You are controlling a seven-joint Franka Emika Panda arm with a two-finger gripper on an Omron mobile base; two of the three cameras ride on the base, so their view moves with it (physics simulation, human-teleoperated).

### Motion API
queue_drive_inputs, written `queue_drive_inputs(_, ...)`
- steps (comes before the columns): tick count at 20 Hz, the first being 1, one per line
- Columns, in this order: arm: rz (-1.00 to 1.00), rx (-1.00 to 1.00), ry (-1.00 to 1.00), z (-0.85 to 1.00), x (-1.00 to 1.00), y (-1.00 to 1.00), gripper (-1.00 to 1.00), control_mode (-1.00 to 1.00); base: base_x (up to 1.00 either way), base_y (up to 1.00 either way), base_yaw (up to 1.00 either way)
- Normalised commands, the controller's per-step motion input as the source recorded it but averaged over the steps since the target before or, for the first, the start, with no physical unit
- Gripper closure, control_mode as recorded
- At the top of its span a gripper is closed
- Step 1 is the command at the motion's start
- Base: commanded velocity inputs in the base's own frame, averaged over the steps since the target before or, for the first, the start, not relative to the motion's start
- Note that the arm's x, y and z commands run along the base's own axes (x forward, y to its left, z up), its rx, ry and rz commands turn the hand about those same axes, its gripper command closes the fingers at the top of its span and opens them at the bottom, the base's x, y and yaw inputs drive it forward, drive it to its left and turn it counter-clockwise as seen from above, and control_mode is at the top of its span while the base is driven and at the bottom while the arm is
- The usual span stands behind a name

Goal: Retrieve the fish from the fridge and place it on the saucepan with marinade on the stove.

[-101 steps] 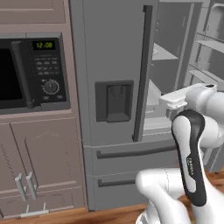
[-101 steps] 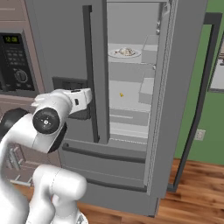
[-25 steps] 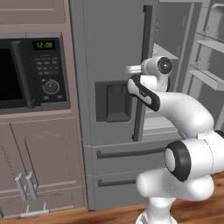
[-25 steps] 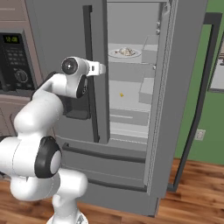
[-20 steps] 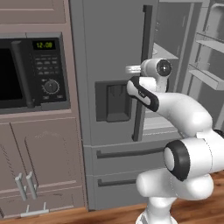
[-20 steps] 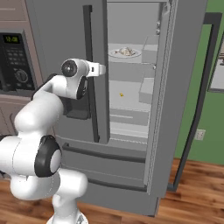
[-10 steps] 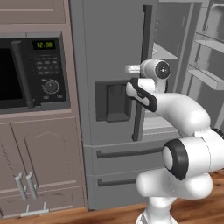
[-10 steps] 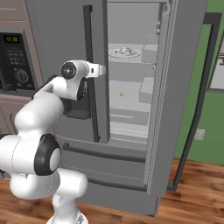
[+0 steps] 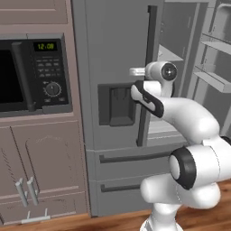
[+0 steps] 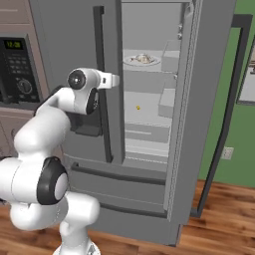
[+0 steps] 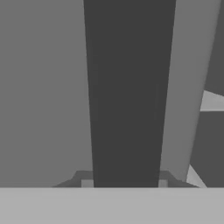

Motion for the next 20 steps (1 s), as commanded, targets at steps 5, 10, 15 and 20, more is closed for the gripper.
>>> queue_drive_inputs(5, 0.00, 0.00, 0.05, 0.00, -0.57, 0.21, 1.00, -1.00, 0.00, 0.00, 0.00)
queue_drive_inputs(10, 0.00, 0.00, 0.01, 0.00, -0.45, 0.29, 1.00, -1.00, 0.00, 0.00, 0.00)
queue_drive_inputs(15, 0.00, 0.03, 0.00, 0.00, -0.45, 0.20, 1.00, -1.00, 0.00, 0.00, 0.00)
queue_drive_inputs(20, 0.00, 0.09, 0.07, 0.00, -0.66, 0.30, 1.00, -1.00, 0.00, 0.00, 0.00)
